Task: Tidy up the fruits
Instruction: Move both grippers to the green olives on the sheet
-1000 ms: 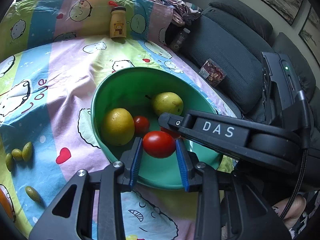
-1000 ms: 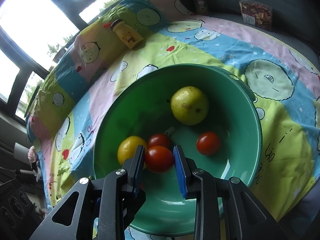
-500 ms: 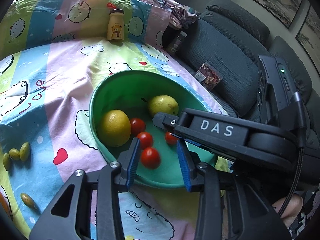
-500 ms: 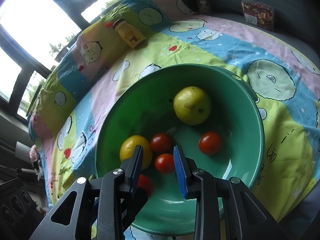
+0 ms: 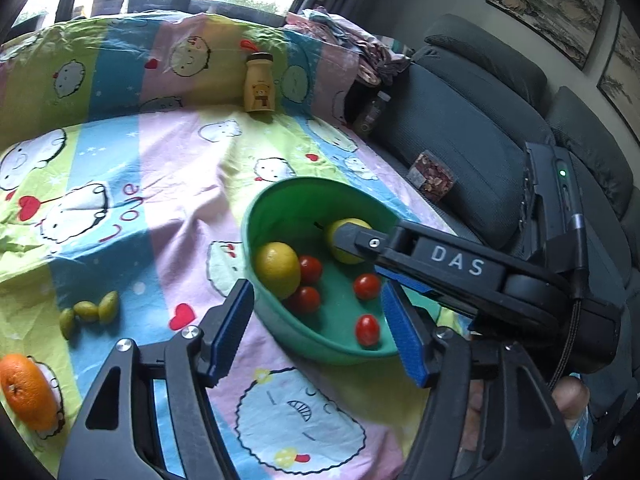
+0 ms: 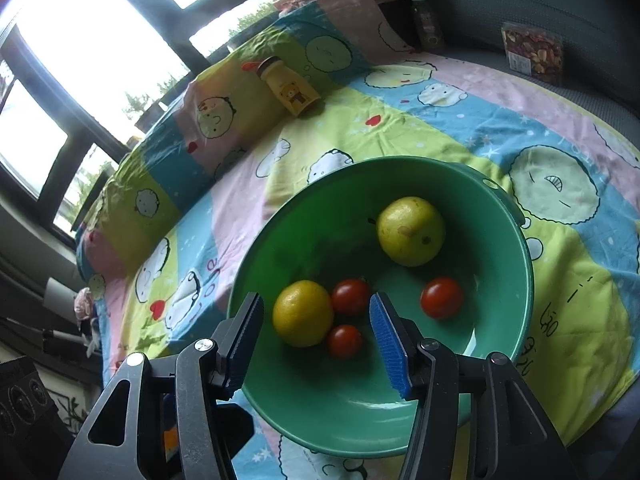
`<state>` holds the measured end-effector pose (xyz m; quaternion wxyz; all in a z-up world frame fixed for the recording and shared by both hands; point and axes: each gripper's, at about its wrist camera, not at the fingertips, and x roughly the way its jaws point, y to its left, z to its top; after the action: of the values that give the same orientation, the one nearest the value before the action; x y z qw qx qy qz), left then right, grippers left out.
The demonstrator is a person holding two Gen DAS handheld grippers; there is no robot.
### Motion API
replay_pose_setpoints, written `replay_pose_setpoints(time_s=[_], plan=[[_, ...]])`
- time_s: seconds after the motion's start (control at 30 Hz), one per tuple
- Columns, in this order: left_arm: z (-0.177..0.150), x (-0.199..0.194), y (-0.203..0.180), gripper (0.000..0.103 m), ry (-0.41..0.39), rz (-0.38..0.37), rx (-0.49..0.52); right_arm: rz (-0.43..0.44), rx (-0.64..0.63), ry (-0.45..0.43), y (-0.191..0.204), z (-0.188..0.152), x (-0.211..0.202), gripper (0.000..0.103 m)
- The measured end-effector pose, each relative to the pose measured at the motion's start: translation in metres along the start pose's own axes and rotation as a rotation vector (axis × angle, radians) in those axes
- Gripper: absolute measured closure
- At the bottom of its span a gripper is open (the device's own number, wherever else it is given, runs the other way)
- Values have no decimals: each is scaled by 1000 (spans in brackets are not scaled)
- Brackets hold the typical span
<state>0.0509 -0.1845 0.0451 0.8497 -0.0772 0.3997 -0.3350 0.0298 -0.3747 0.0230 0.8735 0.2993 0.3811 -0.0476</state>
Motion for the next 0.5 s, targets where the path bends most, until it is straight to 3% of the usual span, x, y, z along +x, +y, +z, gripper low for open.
replay_pose_setpoints(time_s=[0.13, 0.3, 0.5], plan=[[1, -31, 24, 37, -61, 85, -88, 21, -33, 2, 9, -2, -3, 46], [-6, -65, 52, 36, -103, 263, -141, 49, -87, 18, 25, -6, -1, 46], [-25, -78, 92, 36, -80, 301, -259, 67, -201, 46, 58, -18, 9, 46]])
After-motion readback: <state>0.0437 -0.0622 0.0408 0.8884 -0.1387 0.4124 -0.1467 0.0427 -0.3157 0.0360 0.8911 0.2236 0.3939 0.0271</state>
